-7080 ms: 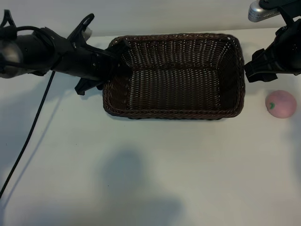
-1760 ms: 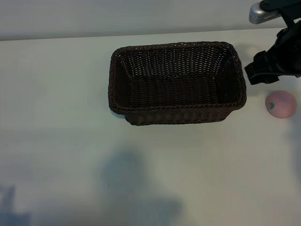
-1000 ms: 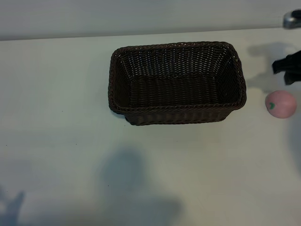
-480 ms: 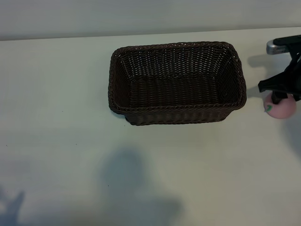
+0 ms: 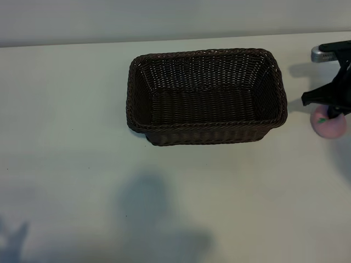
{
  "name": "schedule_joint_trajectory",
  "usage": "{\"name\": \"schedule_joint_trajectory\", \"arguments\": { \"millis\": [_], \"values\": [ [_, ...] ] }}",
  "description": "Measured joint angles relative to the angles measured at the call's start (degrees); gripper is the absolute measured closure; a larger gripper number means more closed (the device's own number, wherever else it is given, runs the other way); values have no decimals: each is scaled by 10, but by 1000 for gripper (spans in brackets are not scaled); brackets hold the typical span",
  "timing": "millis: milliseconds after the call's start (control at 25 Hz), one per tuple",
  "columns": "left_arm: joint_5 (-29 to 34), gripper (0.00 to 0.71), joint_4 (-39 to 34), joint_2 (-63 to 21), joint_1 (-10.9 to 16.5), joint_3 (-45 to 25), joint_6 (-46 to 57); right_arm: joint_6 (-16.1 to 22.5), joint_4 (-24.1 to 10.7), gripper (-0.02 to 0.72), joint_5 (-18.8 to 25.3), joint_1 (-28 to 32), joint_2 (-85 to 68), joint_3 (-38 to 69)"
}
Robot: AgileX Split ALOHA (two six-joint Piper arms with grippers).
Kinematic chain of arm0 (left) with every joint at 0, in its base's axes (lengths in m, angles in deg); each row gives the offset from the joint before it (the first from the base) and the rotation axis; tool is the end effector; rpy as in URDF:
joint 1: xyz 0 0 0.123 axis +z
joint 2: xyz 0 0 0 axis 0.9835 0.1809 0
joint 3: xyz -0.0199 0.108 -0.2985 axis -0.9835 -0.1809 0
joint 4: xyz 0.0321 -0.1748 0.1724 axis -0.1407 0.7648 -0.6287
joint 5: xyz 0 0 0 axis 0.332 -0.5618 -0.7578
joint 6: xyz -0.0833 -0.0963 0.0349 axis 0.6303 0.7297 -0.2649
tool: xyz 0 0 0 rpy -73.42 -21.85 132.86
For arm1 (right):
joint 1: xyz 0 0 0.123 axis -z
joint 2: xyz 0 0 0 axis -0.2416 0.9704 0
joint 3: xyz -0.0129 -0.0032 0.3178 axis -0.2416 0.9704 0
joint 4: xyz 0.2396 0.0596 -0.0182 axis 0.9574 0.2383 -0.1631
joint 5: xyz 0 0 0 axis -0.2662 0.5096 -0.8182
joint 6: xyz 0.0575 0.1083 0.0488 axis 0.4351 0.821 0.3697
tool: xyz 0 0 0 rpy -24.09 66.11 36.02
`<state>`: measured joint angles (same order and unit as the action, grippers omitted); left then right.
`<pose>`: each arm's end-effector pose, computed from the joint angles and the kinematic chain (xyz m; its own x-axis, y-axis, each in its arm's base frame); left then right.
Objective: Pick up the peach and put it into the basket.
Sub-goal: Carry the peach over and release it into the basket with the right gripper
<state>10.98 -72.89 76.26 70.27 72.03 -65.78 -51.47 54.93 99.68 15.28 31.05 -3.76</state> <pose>-0.0097 -0.0069 0.2583 -0.4318 0.1220 -0.8937 0.2392 0.9708 0.0170 0.3866 -0.0106 0.1428 -0.9843 0.0084 -0.1761 0.0113 0.9998 -0.0153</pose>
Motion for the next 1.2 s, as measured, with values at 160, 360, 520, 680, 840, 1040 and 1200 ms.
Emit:
{"name": "schedule_joint_trajectory", "arguments": {
  "millis": [160, 360, 520, 680, 840, 1040, 1200],
  "values": [
    [0, 175, 0, 0, 0, 0, 0, -6, 1, 661, 70, 0, -40, -41],
    [0, 175, 0, 0, 0, 0, 2, -6, 7, 660, 127, 0, -104, -100],
    [0, 175, 0, 0, 0, 0, 4, -7, 20, 660, 157, 0, -133, -130],
    [0, 176, 0, 0, 0, 0, 5, -13, 36, 660, 165, -14, -141, -147],
    [0, 176, 0, 0, 0, 0, 5, -18, 40, 660, 165, -64, -141, -148],
    [0, 176, 0, 0, 0, 0, 5, -12, 46, 660, 143, -148, -140, -151],
    [0, 176, 0, 0, 0, 0, 5, -7, 49, 660, 114, -209, -129, -152]
  ]
}}
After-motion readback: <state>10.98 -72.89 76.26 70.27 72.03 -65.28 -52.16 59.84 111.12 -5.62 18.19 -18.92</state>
